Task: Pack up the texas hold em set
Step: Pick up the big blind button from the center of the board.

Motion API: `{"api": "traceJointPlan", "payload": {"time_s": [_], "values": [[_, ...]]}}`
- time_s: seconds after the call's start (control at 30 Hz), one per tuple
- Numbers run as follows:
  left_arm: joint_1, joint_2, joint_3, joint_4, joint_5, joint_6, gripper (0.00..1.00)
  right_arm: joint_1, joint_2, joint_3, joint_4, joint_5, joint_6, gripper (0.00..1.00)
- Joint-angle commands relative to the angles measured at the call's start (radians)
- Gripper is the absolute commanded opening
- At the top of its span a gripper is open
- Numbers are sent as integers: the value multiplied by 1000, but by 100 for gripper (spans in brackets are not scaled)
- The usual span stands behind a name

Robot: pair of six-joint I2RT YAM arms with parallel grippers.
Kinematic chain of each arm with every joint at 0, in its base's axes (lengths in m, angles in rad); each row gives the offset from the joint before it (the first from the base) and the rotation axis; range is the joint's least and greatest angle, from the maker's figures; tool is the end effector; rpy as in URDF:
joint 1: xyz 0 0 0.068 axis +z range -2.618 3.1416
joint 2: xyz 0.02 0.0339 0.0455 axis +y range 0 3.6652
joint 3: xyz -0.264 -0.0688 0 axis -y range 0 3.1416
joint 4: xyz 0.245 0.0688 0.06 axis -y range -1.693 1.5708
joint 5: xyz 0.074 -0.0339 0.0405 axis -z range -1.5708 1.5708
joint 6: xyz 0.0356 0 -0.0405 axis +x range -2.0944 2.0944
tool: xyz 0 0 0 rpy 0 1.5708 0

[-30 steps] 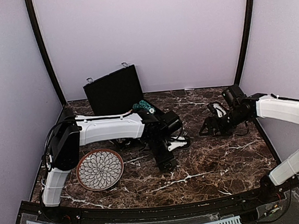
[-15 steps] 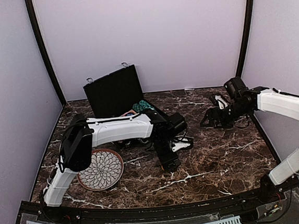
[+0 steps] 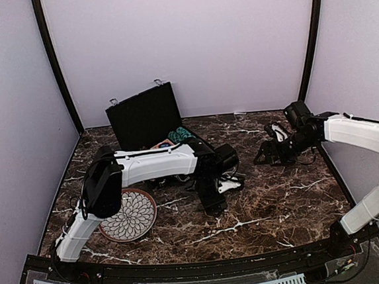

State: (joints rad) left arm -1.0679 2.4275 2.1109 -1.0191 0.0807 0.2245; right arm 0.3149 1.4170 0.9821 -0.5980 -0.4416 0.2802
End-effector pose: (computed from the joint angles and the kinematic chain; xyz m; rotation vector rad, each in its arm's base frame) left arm 0.2368 -0.4364 0.1607 1.7873 2.3464 -0.2512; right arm 0.2629 0.1016 0.2344 -0.2099 2.6462 0.7827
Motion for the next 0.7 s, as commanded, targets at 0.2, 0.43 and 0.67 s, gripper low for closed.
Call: {"api": "traceJointPlan", "payload": {"time_s": [0.2,0.43,0.67], "values": [[-34,29,-5,-111,-1,-45,68,-7,26,-18,39,-36,-27,85],[-40,31,-37,-72,6,-64,62,-8,30,-20,40,-46,-29,85],[-45,30,-38,-75,-12,-79,56,-7,29,-22,41,-47,-25,85]]}}
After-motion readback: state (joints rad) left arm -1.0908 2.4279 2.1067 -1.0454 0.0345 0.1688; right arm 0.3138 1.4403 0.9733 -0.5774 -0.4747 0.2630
